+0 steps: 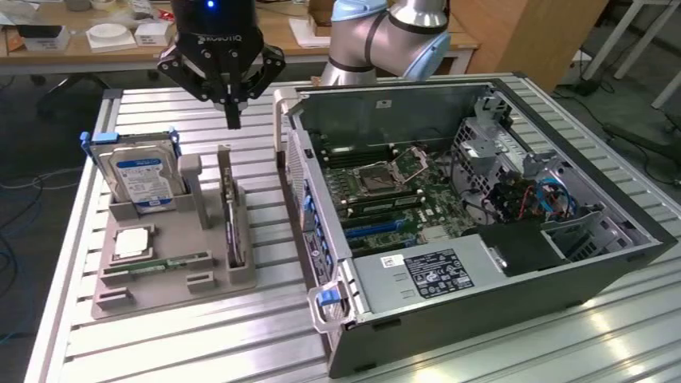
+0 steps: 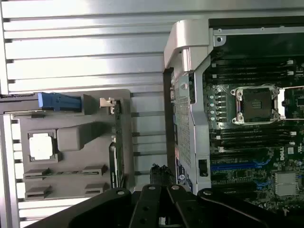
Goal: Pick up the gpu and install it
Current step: 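Reach for the gpu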
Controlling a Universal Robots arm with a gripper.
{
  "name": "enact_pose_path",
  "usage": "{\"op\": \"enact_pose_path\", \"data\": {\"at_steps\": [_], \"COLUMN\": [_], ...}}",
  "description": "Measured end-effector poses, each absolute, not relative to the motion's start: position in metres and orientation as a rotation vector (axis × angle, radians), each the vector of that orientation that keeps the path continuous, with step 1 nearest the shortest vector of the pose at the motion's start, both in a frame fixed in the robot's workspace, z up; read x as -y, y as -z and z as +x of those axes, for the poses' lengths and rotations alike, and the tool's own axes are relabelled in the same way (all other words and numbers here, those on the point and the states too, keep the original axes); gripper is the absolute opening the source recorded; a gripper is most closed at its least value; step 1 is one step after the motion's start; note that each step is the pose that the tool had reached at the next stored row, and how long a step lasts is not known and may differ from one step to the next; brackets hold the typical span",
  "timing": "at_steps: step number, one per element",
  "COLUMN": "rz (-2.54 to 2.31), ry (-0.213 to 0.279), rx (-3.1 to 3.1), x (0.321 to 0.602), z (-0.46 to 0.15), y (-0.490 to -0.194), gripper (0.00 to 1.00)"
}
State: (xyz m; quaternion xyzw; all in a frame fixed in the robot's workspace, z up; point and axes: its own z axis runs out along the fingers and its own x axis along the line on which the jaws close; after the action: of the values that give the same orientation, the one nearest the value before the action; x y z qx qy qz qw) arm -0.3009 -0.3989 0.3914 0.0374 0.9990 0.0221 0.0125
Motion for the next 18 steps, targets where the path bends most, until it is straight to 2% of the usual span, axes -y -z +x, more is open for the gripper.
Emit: {"op": "enact_pose_path", "data": {"at_steps": [18], "rz": [0.117], "ry": [-0.069], "rx": [-3.114], "x": [0.3989], "z": [-0.3011], "y": [-0.3914], "gripper": [0.10]}}
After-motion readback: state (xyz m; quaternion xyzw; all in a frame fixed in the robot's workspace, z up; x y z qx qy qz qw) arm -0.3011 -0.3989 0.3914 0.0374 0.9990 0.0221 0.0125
